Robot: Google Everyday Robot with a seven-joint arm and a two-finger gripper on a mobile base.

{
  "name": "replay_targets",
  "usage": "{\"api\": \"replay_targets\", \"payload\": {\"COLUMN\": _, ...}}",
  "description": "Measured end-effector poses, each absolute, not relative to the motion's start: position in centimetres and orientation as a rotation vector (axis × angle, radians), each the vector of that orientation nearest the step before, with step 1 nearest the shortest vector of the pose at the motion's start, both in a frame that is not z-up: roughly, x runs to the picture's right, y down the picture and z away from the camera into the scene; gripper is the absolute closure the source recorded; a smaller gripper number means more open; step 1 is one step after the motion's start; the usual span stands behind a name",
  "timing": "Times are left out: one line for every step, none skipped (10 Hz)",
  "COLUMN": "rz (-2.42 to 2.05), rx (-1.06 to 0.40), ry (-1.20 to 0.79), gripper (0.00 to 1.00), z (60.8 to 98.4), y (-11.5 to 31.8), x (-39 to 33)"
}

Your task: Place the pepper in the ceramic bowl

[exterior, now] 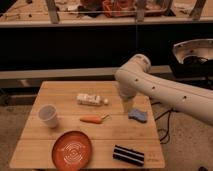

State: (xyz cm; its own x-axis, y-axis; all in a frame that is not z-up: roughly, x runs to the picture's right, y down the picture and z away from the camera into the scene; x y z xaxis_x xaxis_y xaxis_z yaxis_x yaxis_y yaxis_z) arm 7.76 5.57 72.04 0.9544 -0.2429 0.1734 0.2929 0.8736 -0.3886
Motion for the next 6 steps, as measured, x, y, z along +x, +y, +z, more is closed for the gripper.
{"api": "replay_targets", "payload": {"rz": -0.293, "rx": -0.416, "ry": -0.131, "gripper": 0.2, "z": 72.5, "y": 5.4, "x": 7.0}}
{"api": "replay_targets", "payload": {"rz": -0.305, "rx": -0.41, "ry": -0.138, "gripper": 0.2, "z": 72.8, "y": 5.4, "x": 6.4}}
{"api": "replay_targets", "payload": {"rz": -0.318, "rx": -0.406, "ry": -0.145, "gripper": 0.2, "z": 72.9, "y": 5.3, "x": 5.9}}
{"api": "replay_targets", "payload": {"rz": -0.324, "rx": -0.4, "ry": -0.151, "gripper": 0.2, "z": 73.2, "y": 5.5, "x": 5.5}}
{"api": "replay_targets", "payload": {"rz": -0.328, "rx": -0.395, "ry": -0.159, "gripper": 0.2, "z": 73.4, "y": 5.6, "x": 4.8}}
{"api": "replay_targets", "payload": {"rz": -0.333, "rx": -0.389, "ry": -0.169, "gripper": 0.2, "z": 73.6, "y": 5.7, "x": 3.6}}
